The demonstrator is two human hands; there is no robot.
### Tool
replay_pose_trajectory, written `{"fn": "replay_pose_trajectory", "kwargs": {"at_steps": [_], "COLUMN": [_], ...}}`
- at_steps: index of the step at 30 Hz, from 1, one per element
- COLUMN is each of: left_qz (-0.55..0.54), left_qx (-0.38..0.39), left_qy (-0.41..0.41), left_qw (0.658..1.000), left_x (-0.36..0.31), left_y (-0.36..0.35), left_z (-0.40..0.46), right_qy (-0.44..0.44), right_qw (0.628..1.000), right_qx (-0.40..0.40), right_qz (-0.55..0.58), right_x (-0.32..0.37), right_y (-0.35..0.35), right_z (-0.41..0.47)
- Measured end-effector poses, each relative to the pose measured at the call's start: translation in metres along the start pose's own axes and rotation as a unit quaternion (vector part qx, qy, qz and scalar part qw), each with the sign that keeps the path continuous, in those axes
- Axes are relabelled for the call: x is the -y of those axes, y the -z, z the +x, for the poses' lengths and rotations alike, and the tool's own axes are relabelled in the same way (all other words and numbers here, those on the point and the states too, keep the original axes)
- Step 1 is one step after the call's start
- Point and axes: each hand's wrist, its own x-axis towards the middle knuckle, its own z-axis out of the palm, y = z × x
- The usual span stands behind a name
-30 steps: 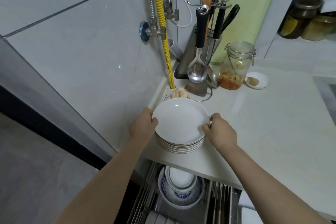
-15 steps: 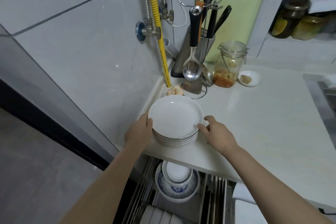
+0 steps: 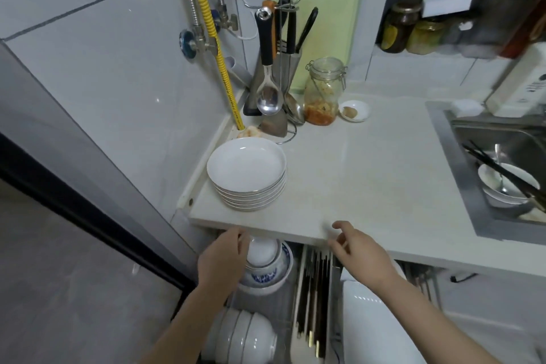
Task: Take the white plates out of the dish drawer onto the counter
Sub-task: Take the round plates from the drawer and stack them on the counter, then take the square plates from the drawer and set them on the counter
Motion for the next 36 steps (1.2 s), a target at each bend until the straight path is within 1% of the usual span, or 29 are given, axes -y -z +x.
{"fn": "replay_pose_trajectory", "kwargs": {"at_steps": [5, 9, 16, 21, 25, 31, 36], "left_qz": [0.001, 0.011, 0.051, 0.079, 0.118, 0.174, 0.189], "left_qx": [0.089, 0.158, 0.262, 0.310, 0.331, 0.318, 0.298], "left_qy": [-0.049, -0.104, -0.130, -0.120, -0.101, -0.055, -0.038], "left_qw": [0.995, 0.982, 0.955, 0.940, 0.931, 0.930, 0.935], "left_x": [-0.036, -0.063, -0.090, -0.096, -0.099, -0.098, -0.086], "left_y": [-0.054, -0.100, -0.168, -0.213, -0.247, -0.285, -0.308], "left_z": [-0.048, -0.078, -0.107, -0.109, -0.100, -0.083, -0.076], "right_qy": [-0.065, -0.115, -0.239, -0.310, -0.346, -0.409, -0.400], "right_qw": [0.997, 0.992, 0.966, 0.944, 0.929, 0.898, 0.891], "right_qx": [0.025, 0.045, 0.090, 0.111, 0.124, 0.147, 0.169], "right_qz": [-0.017, -0.025, -0.036, -0.025, -0.034, -0.063, -0.135], "right_x": [-0.050, -0.092, -0.154, -0.189, -0.208, -0.233, -0.255], "right_y": [-0.016, -0.033, -0.056, -0.075, -0.093, -0.114, -0.137], "right_z": [-0.054, -0.087, -0.128, -0.138, -0.129, -0.105, -0.089]}}
